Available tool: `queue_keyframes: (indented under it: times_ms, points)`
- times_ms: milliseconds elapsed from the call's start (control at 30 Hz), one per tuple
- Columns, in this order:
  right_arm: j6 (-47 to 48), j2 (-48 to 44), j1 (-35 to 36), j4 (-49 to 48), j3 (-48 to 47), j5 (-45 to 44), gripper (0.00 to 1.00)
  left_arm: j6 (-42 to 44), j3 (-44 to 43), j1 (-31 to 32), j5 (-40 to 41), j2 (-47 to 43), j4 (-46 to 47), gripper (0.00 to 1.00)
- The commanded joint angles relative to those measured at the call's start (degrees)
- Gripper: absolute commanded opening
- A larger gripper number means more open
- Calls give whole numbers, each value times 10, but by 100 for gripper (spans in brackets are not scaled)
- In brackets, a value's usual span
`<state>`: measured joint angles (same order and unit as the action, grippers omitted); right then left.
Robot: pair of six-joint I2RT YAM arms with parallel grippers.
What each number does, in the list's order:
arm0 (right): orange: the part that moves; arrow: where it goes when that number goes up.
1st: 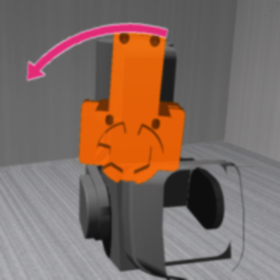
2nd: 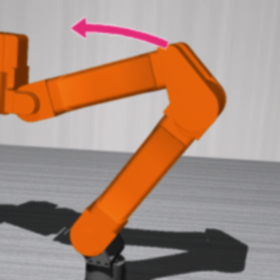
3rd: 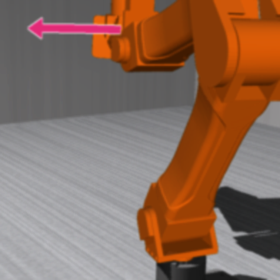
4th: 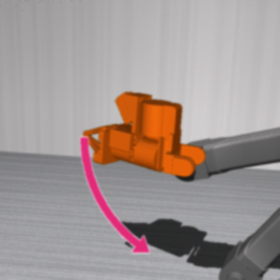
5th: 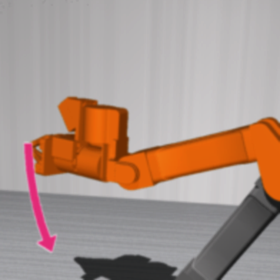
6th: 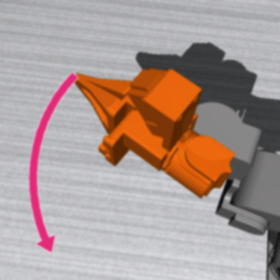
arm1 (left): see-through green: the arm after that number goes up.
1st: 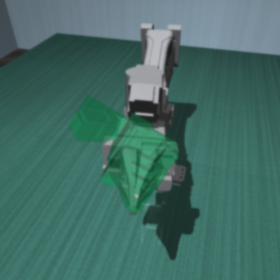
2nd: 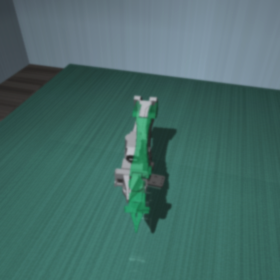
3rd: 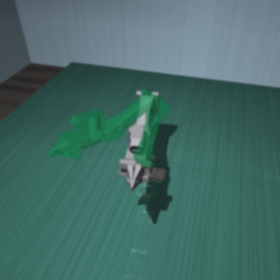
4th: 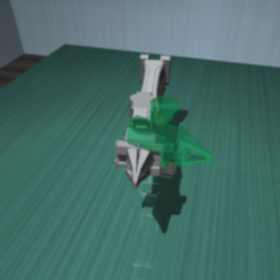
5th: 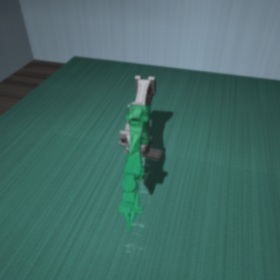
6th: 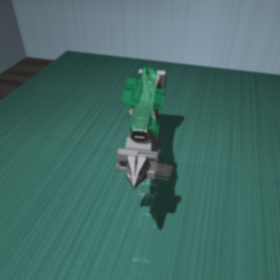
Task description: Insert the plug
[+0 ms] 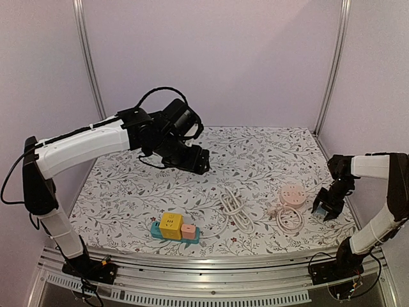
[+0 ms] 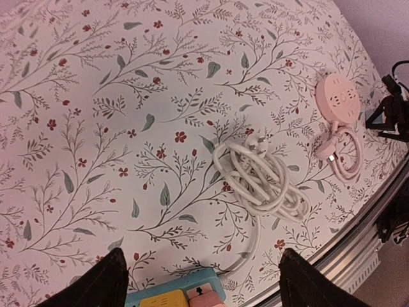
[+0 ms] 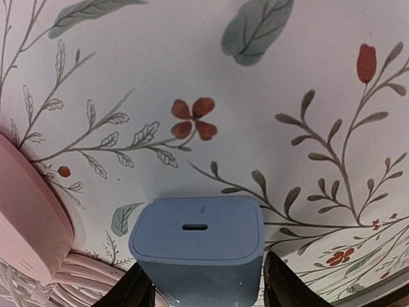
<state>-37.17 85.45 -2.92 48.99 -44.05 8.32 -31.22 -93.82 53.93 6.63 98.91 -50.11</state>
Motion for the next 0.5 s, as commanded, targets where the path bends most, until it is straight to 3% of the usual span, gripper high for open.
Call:
queue_keyframes:
  times_ms: [0,467]
  points:
    - [-3,11,0,-3,8,-1,55,10,11,-4,-4,-21,13,81]
    - [-1,10,11,1,3,0,27,19,27,-19,-18,-29,22,81]
